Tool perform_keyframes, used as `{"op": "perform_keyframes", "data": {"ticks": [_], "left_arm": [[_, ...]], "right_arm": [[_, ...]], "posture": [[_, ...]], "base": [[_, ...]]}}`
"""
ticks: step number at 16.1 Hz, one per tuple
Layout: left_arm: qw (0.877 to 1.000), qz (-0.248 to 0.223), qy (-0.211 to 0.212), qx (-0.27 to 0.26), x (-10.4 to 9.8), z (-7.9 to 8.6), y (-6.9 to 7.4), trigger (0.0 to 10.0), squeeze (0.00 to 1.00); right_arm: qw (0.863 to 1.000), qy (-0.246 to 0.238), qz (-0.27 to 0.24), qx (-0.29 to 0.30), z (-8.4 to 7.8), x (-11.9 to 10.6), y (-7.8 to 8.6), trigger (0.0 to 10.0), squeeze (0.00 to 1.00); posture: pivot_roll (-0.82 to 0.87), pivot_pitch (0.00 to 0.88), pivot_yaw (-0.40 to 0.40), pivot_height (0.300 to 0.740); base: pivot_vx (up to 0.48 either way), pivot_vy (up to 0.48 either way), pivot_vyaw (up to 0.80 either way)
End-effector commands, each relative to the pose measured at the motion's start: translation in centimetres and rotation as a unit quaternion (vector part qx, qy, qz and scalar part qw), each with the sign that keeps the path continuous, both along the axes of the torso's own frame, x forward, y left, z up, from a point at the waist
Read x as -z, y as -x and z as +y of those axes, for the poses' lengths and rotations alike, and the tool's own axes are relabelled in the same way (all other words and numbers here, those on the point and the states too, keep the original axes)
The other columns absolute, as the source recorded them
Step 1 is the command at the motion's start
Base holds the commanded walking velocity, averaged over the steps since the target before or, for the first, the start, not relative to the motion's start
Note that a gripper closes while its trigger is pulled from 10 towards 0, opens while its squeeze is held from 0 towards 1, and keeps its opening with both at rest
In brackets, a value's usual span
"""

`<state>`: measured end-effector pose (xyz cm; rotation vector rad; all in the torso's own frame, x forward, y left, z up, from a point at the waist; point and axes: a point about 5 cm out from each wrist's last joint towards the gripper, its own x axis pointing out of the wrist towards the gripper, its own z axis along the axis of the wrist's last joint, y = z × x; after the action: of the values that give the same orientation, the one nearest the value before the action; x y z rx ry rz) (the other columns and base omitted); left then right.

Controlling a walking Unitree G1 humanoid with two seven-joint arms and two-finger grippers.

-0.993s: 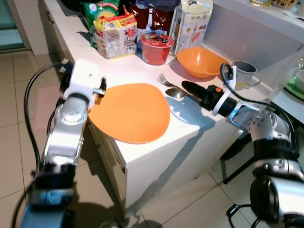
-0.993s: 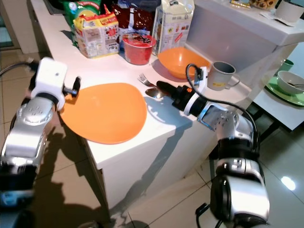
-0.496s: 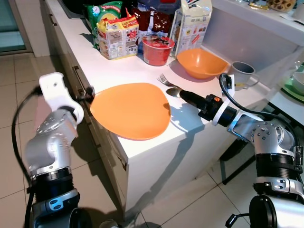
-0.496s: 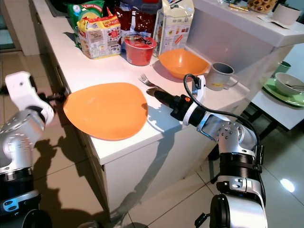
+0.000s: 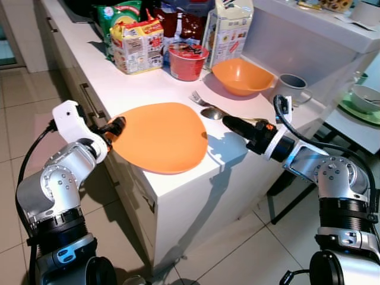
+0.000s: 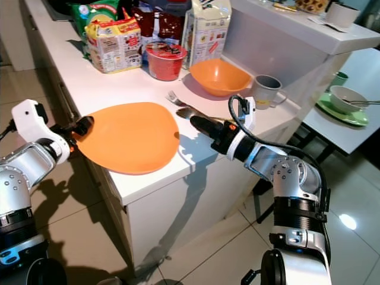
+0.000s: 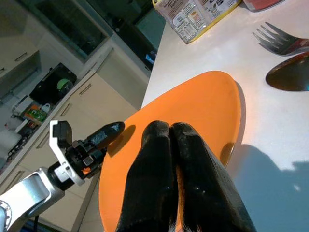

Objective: Setting the table

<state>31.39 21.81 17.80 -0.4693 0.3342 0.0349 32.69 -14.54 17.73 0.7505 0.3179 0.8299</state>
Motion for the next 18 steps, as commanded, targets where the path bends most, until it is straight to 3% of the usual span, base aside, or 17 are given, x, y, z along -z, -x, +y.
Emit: {"op": "perform_keyframes", "data": {"ticks": [1,2,18], "left_arm": [[1.0,0.004,-0.003,0.021,-0.19,-0.7,-0.02,3.7,0.0],[1.0,0.006,-0.002,0.023,-0.14,-0.77,-0.04,0.0,0.0],[0.999,0.012,0.017,0.034,-0.1,-1.24,-0.08,0.0,0.0]], "right_arm": [[1.0,0.001,0.002,0.009,-0.54,0.03,0.24,10.0,0.0],[1.0,0.002,0.003,0.011,-0.59,0.06,0.24,10.0,0.0],[1.0,-0.001,0.011,0.021,-0.62,0.39,0.21,10.0,0.0]], "posture": [[0.03,0.0,-0.103,0.74],[0.03,0.0,-0.103,0.74],[0.03,0.0,-0.088,0.74]], "base": [[0.0,0.0,0.0],[0.0,0.0,0.0],[0.0,0.0,0.0]]}}
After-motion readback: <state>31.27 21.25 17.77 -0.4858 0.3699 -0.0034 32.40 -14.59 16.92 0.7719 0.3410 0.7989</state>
